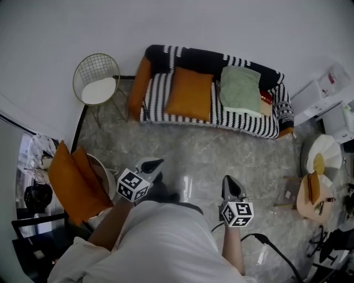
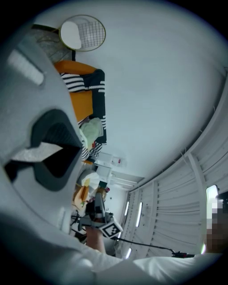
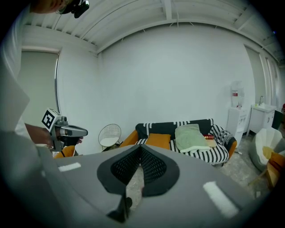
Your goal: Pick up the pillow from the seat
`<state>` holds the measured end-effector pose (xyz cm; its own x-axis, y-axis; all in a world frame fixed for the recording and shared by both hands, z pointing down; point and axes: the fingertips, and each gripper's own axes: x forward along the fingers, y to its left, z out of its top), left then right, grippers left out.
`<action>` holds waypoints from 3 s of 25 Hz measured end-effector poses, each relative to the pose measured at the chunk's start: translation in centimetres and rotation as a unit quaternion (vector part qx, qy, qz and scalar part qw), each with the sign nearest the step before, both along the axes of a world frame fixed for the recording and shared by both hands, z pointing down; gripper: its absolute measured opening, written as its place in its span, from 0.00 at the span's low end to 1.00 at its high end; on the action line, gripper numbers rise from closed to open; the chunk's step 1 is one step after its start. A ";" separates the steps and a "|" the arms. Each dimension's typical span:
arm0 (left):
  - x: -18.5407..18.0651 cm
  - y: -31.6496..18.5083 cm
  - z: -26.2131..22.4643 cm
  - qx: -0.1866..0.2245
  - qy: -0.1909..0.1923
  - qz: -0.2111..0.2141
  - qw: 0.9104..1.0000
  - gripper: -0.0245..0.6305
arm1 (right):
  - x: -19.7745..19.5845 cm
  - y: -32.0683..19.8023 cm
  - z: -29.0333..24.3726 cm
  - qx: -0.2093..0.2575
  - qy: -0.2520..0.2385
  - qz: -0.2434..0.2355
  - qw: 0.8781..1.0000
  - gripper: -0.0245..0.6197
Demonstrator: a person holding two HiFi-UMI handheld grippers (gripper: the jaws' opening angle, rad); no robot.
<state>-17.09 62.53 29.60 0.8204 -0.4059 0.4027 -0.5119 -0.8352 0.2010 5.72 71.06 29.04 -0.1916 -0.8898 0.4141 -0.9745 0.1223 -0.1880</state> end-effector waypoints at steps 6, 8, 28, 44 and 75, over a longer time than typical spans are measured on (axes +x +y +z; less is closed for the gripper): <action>-0.5 -2.0 0.4 -0.004 0.000 -0.005 1.000 0.04 | -0.3 -2.0 0.3 -0.004 0.001 -0.001 1.000 0.05; -0.6 -2.9 0.5 -0.006 0.001 -0.004 1.000 0.04 | -0.4 -2.9 0.5 -0.006 0.000 0.002 1.000 0.05; -1.8 -19.7 2.0 -0.025 -0.004 0.012 1.000 0.04 | -1.7 -18.2 1.6 -0.025 -0.004 0.041 0.999 0.05; -4.2 -30.8 2.1 -0.025 0.005 0.043 0.999 0.04 | -4.3 -27.6 0.7 -0.037 0.024 0.068 0.997 0.05; -5.1 -38.8 1.7 -0.028 0.008 0.014 0.999 0.04 | -3.8 -37.1 0.7 -0.032 0.013 0.066 0.997 0.05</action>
<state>-22.19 23.72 31.30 0.8373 -0.3598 0.4118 -0.4852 -0.8361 0.2561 1.89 33.94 29.69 -0.0623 -0.8783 0.4740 -0.9860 -0.0195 -0.1656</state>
